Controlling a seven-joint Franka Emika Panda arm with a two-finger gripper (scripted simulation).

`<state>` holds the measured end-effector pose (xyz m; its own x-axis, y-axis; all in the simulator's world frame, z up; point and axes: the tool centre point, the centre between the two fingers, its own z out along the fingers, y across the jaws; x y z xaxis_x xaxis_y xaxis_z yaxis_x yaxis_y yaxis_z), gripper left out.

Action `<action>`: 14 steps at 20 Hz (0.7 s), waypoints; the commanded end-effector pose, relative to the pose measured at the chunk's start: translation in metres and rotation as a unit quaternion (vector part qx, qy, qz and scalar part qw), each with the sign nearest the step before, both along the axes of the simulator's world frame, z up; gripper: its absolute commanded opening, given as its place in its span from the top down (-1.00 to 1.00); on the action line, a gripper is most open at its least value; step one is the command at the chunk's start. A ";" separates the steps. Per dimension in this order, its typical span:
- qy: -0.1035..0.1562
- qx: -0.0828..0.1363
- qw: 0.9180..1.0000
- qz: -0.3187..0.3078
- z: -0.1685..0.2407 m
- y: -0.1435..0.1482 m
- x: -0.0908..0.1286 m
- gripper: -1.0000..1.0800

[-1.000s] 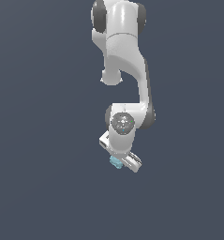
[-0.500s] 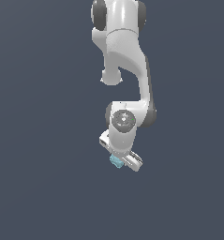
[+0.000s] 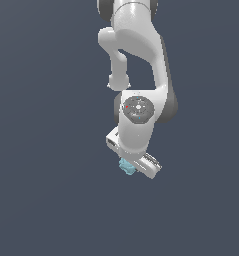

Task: Pick up the object and move it to a goal position.

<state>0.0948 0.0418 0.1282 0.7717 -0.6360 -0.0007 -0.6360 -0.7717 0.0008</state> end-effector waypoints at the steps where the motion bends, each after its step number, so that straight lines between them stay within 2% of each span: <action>1: 0.000 0.000 1.000 0.000 0.027 0.003 0.003 1.00; 14: -0.001 0.000 1.000 0.000 0.164 0.016 0.018 1.00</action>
<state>0.1114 0.0565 0.2775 0.7715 -0.6362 0.0012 -0.6362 -0.7715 0.0000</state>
